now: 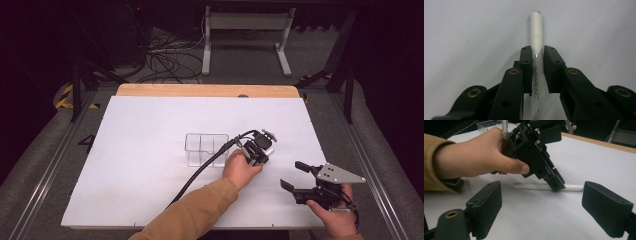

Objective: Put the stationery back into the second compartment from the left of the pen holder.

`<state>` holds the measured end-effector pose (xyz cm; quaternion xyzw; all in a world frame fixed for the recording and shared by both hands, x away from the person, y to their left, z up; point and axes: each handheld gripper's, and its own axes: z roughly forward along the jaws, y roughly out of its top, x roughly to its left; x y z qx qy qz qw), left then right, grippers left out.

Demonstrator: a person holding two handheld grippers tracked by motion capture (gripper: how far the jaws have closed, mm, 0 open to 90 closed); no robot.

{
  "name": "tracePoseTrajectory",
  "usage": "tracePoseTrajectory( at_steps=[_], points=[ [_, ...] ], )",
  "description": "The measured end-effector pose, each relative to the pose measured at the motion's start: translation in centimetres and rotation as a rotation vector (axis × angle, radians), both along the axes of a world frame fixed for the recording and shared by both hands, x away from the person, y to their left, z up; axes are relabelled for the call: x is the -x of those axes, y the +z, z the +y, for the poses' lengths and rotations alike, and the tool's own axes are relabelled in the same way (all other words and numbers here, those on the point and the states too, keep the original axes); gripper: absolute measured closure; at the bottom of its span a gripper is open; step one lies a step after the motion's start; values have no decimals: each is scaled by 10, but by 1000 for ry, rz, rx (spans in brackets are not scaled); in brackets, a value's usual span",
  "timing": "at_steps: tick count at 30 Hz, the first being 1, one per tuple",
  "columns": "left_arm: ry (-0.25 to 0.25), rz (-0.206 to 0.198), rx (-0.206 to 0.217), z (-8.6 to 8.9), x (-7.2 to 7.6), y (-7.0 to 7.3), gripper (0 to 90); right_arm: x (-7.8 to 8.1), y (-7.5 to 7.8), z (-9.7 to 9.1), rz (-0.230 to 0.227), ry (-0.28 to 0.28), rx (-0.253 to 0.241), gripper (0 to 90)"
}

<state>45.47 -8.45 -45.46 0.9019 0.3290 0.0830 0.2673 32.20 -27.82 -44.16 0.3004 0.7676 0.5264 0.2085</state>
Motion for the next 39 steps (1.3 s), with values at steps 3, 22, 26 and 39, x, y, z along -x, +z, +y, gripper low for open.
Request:
tracePoseTrajectory(
  at_steps=[3, 22, 26, 39],
  points=[
    [-3, 5, -1, 1, -1, 1, 785, 0, 0, 0, 0, -1, 1, 168],
    [-64, -19, 63, 15, 14, 36, 789, 0, 0, 1, 0, 1, 4, 169],
    [-83, -47, 94, 21, 21, 48, 789, 0, 0, 1, -1, 0, 5, 169],
    [-126, -113, 239, 50, 37, 83, 789, 0, 0, 2, -1, 4, 6, 169]
  ],
)
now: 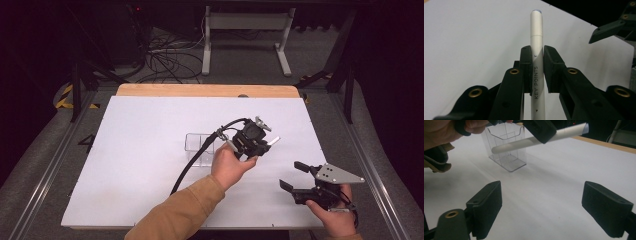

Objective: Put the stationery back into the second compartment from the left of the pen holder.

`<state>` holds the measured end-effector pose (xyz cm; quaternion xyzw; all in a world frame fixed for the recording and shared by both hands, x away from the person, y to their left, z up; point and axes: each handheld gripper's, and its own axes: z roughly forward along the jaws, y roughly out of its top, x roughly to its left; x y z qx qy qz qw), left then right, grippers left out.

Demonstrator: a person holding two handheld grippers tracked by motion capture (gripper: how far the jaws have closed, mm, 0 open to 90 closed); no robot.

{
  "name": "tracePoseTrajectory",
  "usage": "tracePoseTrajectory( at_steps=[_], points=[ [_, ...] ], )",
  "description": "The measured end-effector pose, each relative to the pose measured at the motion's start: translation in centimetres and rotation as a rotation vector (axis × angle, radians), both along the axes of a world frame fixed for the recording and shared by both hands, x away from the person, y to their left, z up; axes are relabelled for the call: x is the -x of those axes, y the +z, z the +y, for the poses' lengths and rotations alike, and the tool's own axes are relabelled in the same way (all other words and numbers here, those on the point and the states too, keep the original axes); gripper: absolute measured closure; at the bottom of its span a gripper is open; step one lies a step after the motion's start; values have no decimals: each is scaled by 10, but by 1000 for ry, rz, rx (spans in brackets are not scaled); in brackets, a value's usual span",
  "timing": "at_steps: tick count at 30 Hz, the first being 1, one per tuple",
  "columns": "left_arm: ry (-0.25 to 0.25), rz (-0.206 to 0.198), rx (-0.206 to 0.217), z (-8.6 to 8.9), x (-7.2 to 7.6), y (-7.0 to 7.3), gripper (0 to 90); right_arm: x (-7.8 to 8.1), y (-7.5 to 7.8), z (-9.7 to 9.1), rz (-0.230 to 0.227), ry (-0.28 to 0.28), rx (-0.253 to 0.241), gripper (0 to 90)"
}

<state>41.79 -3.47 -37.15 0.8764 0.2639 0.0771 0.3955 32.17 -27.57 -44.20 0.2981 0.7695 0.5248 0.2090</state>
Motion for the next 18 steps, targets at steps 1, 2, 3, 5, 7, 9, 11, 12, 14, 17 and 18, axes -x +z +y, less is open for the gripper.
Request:
tracePoseTrajectory(
  at_steps=[1, 2, 3, 5, 7, 9, 11, 12, 14, 17, 18],
  points=[
    [-2, -10, 16, 2, 1, 1, 789, 0, 0, 0, 0, 0, 1, 169],
    [-2, -12, 31, 4, 2, 3, 789, 0, 0, 0, 0, 2, 1, 169],
    [-6, -17, 45, 7, 3, 4, 789, 0, 0, 1, -1, 3, 1, 169],
    [-11, -18, 77, 12, 4, 7, 789, 0, 0, 1, -1, 5, 2, 169],
    [-14, -25, 104, 17, 6, 10, 789, 0, 0, 2, -1, 4, 1, 169],
    [-9, -37, 137, 22, 8, 13, 788, 0, 0, 2, 4, 6, 0, 169],
    [-22, -46, 164, 27, 10, 17, 789, 1, -1, 2, 5, 6, 0, 169],
    [-25, -50, 170, 29, 10, 19, 788, 1, -1, 2, 5, 6, 1, 169],
    [-29, -66, 187, 33, 13, 22, 788, 0, -1, 2, 2, 8, 5, 169],
    [-30, -92, 214, 40, 16, 24, 788, 0, -1, 3, 1, 9, 8, 169],
    [-32, -95, 227, 42, 16, 25, 789, 0, -1, 3, 1, 9, 9, 169]
  ],
)
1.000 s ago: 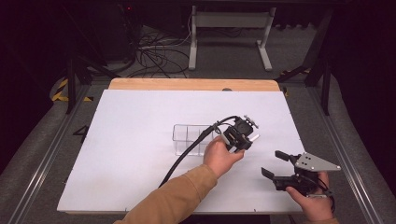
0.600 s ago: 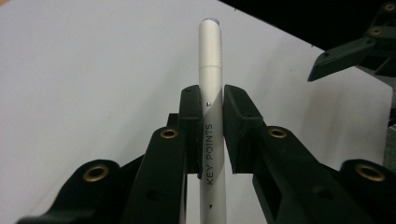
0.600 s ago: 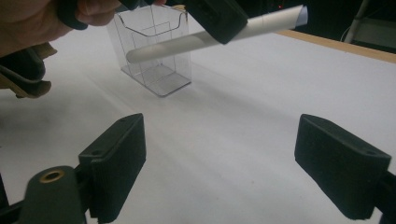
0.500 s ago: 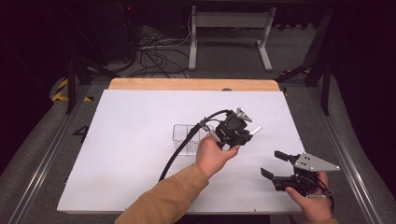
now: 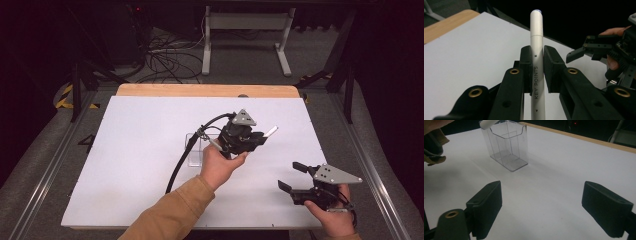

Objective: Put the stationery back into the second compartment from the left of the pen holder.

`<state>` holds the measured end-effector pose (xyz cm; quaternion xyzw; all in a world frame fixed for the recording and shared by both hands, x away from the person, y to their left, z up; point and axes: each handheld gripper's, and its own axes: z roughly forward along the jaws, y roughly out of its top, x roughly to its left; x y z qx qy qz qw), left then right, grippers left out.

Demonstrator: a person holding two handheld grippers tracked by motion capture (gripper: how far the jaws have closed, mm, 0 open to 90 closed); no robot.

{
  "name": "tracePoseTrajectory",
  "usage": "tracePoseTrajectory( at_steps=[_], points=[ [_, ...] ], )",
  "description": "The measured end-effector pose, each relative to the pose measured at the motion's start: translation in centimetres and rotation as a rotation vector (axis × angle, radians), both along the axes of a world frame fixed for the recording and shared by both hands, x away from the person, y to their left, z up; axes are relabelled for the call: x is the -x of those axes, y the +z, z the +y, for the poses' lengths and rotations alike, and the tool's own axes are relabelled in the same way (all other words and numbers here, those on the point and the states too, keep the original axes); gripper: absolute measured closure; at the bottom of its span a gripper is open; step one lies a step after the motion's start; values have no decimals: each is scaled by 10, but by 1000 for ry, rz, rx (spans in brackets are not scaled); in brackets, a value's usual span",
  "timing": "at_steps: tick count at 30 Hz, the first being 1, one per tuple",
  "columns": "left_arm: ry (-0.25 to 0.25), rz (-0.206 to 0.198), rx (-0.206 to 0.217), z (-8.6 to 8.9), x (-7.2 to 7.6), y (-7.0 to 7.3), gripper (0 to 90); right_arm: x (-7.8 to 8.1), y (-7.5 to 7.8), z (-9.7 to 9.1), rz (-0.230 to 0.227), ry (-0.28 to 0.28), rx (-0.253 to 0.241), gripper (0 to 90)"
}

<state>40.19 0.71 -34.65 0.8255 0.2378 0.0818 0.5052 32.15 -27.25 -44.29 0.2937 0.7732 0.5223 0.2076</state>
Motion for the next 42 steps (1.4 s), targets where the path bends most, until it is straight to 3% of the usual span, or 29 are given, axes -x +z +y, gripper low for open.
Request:
tracePoseTrajectory(
  at_steps=[3, 17, 25, 28, 32, 42],
  points=[
    [1, -24, 47, 10, 1, 2, 788, 0, 0, 1, 2, 0, -1, 169],
    [-11, -57, 176, 39, -4, 0, 788, 0, -1, 2, 4, 3, -4, 169],
    [-1, -100, 224, 57, -6, -1, 788, 0, -2, 3, 6, 4, 1, 169],
    [13, -134, 238, 66, -7, -4, 787, -1, -2, 4, 3, 9, 7, 169],
    [21, -139, 262, 74, -10, -9, 787, -1, -2, 4, 7, 8, 2, 169],
    [77, -201, 273, 97, -14, -20, 787, -1, -4, 6, 17, 11, 4, 168]
  ],
)
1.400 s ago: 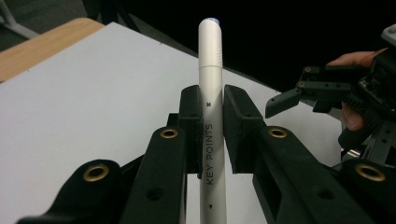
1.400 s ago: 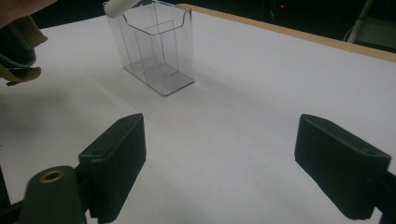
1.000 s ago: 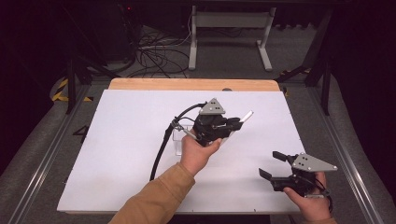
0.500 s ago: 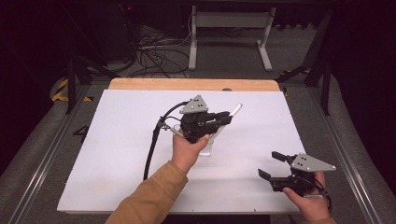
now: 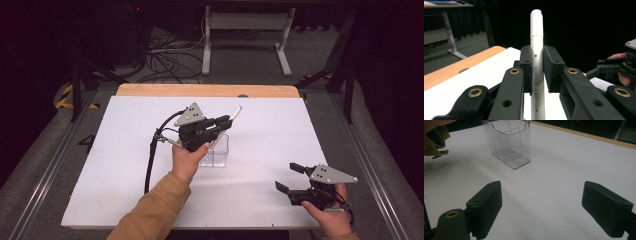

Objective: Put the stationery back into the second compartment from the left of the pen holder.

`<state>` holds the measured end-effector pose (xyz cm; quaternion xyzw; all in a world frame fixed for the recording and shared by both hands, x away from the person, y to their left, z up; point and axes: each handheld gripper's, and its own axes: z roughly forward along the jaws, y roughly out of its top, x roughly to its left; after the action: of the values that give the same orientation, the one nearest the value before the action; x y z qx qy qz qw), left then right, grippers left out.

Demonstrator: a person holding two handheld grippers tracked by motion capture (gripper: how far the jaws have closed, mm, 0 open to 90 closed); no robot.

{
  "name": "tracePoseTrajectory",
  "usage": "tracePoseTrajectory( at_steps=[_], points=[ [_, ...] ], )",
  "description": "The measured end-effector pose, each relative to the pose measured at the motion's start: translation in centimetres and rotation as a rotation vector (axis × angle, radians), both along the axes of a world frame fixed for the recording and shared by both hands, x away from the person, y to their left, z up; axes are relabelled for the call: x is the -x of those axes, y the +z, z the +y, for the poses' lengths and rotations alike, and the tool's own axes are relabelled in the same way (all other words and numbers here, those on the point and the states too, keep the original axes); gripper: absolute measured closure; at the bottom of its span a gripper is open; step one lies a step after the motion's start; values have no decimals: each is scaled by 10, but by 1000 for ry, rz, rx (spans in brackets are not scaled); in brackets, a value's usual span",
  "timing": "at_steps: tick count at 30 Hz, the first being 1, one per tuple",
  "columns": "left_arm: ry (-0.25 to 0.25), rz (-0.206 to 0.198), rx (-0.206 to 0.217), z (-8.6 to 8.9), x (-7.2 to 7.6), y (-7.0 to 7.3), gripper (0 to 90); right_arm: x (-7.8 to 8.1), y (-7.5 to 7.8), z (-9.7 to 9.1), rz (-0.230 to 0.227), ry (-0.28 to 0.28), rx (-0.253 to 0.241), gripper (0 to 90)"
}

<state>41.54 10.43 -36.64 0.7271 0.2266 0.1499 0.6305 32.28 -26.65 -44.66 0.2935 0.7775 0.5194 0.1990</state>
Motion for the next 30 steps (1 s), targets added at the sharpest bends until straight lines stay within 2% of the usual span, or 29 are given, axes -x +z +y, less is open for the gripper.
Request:
tracePoseTrajectory(
  at_steps=[3, 6, 10, 13, 24, 30],
  points=[
    [14, -4, -8, 4, -1, -3, 787, 0, 0, 1, 0, -1, 1, 168],
    [47, -25, -20, 7, -1, -6, 787, 0, 0, 1, -1, 1, 2, 169],
    [53, -33, -27, 10, -2, -12, 788, 0, -1, 1, -1, 4, 6, 169],
    [56, -20, -16, 12, -5, -16, 788, 0, 0, 1, -2, 5, 5, 169],
    [65, -3, -35, 19, -7, -25, 786, 0, -1, 3, 3, 4, 3, 169],
    [73, 5, -63, 20, -6, -28, 785, -1, -1, 3, 1, 9, 10, 168]
  ],
)
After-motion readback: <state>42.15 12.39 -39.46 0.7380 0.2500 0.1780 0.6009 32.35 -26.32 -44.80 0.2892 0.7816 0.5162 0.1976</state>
